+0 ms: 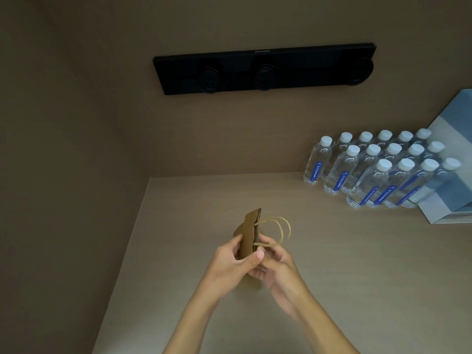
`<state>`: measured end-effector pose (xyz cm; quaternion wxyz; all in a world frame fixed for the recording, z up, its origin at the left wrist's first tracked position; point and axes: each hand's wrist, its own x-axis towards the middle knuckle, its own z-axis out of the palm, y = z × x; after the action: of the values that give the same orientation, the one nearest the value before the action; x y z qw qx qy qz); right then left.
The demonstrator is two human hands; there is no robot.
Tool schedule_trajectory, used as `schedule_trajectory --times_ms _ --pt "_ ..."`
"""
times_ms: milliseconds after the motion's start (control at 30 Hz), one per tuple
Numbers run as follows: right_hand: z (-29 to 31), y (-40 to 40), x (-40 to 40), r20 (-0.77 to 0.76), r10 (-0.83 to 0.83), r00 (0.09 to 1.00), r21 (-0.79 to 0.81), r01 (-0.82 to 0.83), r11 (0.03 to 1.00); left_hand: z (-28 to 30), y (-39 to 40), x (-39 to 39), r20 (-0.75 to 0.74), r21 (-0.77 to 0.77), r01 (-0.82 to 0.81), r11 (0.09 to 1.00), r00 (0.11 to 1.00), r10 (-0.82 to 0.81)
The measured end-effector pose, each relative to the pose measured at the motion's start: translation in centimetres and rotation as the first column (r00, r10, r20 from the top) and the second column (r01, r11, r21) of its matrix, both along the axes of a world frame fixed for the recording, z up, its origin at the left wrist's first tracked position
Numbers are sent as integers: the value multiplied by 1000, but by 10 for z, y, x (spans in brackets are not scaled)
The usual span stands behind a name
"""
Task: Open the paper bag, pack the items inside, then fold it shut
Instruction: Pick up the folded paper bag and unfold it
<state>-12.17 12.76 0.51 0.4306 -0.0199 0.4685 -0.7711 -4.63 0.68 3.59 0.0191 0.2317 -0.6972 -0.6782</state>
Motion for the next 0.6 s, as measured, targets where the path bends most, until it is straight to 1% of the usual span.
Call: schedule_trajectory --times_ms 100,233,267,333,433,467,533,600 --pt "-1 1 -1 68 -40 997 -34 42 999 0 -2 -1 7 5 -25 1000 1000 25" --pt "3 2 -3 14 5 1000 -82 -3 997 2 -5 1 45 43 -56 997 998 54" --pt "4 1 -4 -7 12 1000 -60 -12 998 3 -6 0 60 32 -62 998 996 60" --pt "5 -2 -3 -70 -3 998 49 6 999 4 -6 -1 75 27 -80 996 994 78" --pt "7 -11 -2 -179 -18 984 255 64 965 5 -3 -5 62 85 -132 988 990 127" --pt "7 -14 -2 -206 -21 978 302 84 950 5 -1 -6 66 108 -152 983 987 145" --pt "9 -17 0 -265 -11 964 347 106 932 4 -1 -7 96 106 -195 975 978 185" --pt "11 -17 0 -332 39 942 375 94 922 3 -2 -8 130 30 -217 976 969 211"
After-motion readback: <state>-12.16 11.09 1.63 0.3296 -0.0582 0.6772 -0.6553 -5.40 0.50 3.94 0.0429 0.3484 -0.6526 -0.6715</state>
